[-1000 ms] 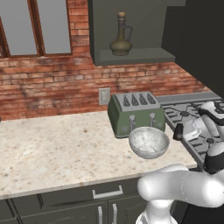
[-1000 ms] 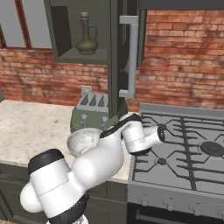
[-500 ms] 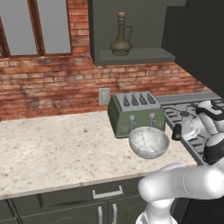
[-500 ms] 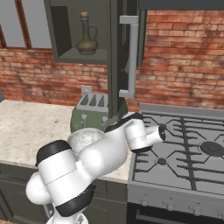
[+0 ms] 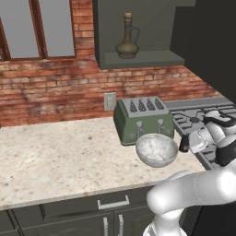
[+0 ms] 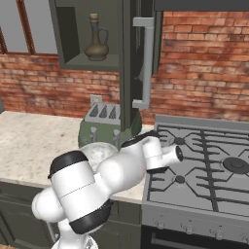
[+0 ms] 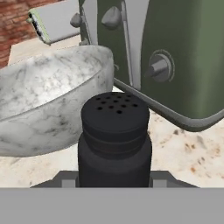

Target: Retrieve the bottle and the shaker from the cabinet and place them next to the mixing bowl on the counter. Then add garlic from the fridge to the mixing bowl.

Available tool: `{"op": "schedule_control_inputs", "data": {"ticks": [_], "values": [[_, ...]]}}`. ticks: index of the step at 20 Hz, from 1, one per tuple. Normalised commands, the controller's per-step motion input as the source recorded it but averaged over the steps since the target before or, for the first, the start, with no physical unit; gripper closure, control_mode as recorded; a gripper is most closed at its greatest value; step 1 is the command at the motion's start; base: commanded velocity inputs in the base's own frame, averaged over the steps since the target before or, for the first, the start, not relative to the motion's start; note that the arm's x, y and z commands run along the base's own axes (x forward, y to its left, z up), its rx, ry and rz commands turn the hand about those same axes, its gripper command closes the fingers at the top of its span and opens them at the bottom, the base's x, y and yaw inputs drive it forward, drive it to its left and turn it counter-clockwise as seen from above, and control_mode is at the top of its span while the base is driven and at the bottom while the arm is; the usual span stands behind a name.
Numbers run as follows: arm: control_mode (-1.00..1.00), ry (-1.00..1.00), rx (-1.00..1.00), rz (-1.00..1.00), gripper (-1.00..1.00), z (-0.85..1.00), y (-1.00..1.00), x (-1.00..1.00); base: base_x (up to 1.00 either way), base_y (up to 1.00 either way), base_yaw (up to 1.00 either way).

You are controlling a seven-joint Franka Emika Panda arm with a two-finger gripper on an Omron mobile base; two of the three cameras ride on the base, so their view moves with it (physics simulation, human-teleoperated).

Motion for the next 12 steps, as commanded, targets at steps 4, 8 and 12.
{"op": "schedule_control_inputs", "data": {"ticks": [4,8,12], "values": [[-1.0,-0.08,-0.02,0.01,1.0,-0.31,0.12,0.13,0.0,0.0,0.0],[-1.0,-0.07,-0.02,0.0,1.0,-0.2,0.08,0.16,0.0,0.0,0.0],[-1.0,-0.05,-0.01,0.0,1.0,-0.12,0.03,0.18,0.0,0.0,0.0]]}}
